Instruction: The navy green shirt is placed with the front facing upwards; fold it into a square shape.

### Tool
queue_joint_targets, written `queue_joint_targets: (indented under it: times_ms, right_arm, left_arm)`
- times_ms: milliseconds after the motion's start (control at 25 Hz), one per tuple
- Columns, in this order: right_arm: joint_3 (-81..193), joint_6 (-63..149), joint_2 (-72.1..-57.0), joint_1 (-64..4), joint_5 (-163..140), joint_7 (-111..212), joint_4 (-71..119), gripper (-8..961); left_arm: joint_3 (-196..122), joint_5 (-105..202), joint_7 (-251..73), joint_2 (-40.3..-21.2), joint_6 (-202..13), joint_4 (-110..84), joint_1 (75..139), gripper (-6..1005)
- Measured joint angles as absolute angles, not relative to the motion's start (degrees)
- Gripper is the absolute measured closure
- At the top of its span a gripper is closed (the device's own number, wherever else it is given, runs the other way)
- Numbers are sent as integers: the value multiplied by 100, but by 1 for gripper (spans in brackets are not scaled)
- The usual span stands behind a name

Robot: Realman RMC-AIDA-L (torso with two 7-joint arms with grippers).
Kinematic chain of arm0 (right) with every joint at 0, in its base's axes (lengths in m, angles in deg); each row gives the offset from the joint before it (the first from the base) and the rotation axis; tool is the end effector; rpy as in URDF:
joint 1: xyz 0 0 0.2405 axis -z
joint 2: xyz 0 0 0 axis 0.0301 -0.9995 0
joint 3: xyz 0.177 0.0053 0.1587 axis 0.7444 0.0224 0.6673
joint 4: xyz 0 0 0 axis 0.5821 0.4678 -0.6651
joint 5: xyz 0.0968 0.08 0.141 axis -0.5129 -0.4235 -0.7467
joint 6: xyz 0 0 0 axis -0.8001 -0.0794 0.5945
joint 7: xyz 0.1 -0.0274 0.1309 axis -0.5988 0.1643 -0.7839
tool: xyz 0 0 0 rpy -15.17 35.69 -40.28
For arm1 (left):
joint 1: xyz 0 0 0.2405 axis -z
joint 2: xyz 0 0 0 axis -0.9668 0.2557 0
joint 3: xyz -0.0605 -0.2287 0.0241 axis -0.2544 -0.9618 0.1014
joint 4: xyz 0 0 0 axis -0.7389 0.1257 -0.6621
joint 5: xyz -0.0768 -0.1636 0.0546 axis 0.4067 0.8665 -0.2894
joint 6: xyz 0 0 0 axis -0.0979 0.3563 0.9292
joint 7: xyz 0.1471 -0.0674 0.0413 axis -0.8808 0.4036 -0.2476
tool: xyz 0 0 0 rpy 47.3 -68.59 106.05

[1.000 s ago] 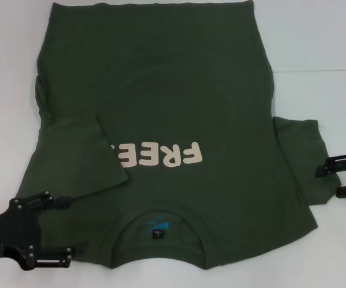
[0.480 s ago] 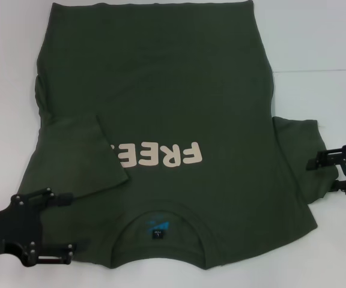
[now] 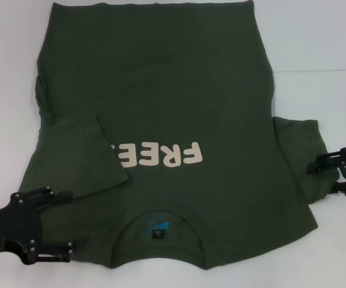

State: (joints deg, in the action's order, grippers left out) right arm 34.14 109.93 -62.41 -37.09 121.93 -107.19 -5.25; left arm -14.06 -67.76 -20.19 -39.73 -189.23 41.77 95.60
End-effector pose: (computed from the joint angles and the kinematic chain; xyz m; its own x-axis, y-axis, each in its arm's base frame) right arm 0.3106 0.3510 0.0306 -0.2515 -0.8848 -0.3922 -0.9537 0.2956 -0.0554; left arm -0.2655 0.2559 0.0181 0.8971 0.2233 0.3812 0.3374 -0.9033 -0.2649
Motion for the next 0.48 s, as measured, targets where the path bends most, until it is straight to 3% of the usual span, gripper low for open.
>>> queue_joint_targets:
  times_ms: [240, 480]
  right_arm:
    - [3103, 10954, -6241, -3778, 12200, -10779, -556, 332]
    - [2942, 10928, -6249, -3806, 12204, -10731, -581, 566]
  left_arm:
    - [-1431, -6677, -1936, -3973, -19027, 4194, 9588, 55]
    - [-1438, -6617, -1932, -3958, -19032, 4201, 9581, 55]
